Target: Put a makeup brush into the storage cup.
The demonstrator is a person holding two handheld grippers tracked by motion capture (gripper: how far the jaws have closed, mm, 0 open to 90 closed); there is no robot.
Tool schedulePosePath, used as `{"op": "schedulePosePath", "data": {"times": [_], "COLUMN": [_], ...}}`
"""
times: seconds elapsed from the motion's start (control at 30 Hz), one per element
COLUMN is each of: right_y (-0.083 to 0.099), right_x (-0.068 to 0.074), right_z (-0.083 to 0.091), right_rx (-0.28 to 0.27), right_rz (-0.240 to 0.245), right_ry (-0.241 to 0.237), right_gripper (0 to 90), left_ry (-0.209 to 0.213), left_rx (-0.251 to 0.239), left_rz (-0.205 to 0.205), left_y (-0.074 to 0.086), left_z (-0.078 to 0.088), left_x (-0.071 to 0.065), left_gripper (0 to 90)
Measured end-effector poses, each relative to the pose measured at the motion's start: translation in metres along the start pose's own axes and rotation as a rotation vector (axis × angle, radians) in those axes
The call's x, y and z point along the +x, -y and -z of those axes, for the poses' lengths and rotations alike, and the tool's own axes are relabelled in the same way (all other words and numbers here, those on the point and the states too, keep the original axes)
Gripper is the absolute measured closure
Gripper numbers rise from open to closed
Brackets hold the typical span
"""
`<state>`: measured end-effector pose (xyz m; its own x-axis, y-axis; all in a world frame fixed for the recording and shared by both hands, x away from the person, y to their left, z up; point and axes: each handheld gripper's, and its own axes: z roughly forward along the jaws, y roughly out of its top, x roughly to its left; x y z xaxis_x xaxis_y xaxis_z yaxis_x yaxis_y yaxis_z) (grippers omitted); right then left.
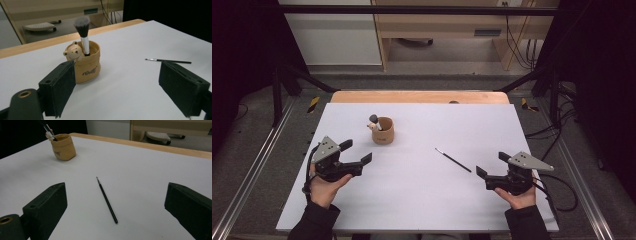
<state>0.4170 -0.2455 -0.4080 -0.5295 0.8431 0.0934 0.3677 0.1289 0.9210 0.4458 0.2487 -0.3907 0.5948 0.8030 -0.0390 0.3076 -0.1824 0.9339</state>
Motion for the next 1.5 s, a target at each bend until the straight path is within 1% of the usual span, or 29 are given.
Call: {"op": "schedulePosePath", "data": {"times": [0.03,0.1,0.13,0.23,0.3,0.4,0.47,0.57,0.7,0.77,0.87,0.93,1.03,1.1,1.23,1.37,1.4,1.5], "right_y": [0.0,0.0,0.0,0.0,0.0,0.0,0.0,0.001,0.001,0.0,0.0,0.0,0.0,0.001,0.0,-0.001,-0.002,-0.003], "right_x": [0.0,0.0,0.0,0.0,0.0,0.0,0.0,0.0,0.0,0.0,0.0,0.0,0.0,0.0,0.001,0.003,0.004,0.006], "right_z": [0.0,0.0,0.0,0.0,0.0,0.0,0.0,0.0,0.0,0.001,0.001,0.0,-0.001,-0.001,-0.002,-0.005,-0.005,-0.008], "right_rx": [-0.001,-0.001,0.0,0.001,0.001,-0.001,0.0,0.001,0.004,0.002,0.005,0.004,0.01,0.012,0.011,0.014,0.023,0.03], "right_rz": [0.001,0.002,0.001,0.004,0.003,0.002,0.0,0.002,0.008,0.001,0.006,0.004,-0.002,0.005,-0.01,-0.002,0.009,0.016], "right_ry": [-0.001,0.001,0.004,0.002,0.002,0.006,0.008,0.005,0.003,0.006,0.006,0.004,0.008,0.009,0.003,0.004,0.005,0.007], "right_gripper": [4.9,4.9,4.9,4.8,4.7,4.7,4.6,4.6,4.6,4.6,4.5,4.4,4.4,4.4,4.0,4.0,4.0,4.1], "left_ry": [0.0,0.007,0.008,0.009,0.008,0.009,0.012,0.018,0.012,0.013,0.012,0.013,0.014,0.012,0.012,0.015,0.017,0.019], "left_rx": [0.006,-0.002,0.004,0.005,0.013,0.01,0.016,0.025,0.032,0.042,0.048,0.045,0.055,0.063,0.064,0.08,0.083,0.087], "left_rz": [-0.002,0.009,0.006,0.015,0.012,0.022,0.015,0.019,0.029,0.022,0.021,0.028,0.031,0.034,0.035,0.027,0.027,0.031], "left_y": [0.002,0.005,0.006,0.01,0.013,0.016,0.018,0.021,0.023,0.024,0.025,0.026,0.028,0.03,0.031,0.032,0.033,0.034], "left_z": [0.0,0.001,0.001,0.001,0.002,0.003,0.004,0.005,0.005,0.004,0.004,0.004,0.003,0.002,0.002,0.0,0.0,-0.001], "left_x": [0.0,0.0,0.0,0.0,0.001,0.0,0.0,0.0,0.0,0.0,0.0,0.0,0.002,0.003,0.003,0.004,0.005,0.005], "left_gripper": [13.7,13.6,13.6,13.6,13.5,13.2,13.2,13.1,12.5,12.5,12.4,12.4,12.5,12.4,12.4,12.4,12.4,12.4]}}
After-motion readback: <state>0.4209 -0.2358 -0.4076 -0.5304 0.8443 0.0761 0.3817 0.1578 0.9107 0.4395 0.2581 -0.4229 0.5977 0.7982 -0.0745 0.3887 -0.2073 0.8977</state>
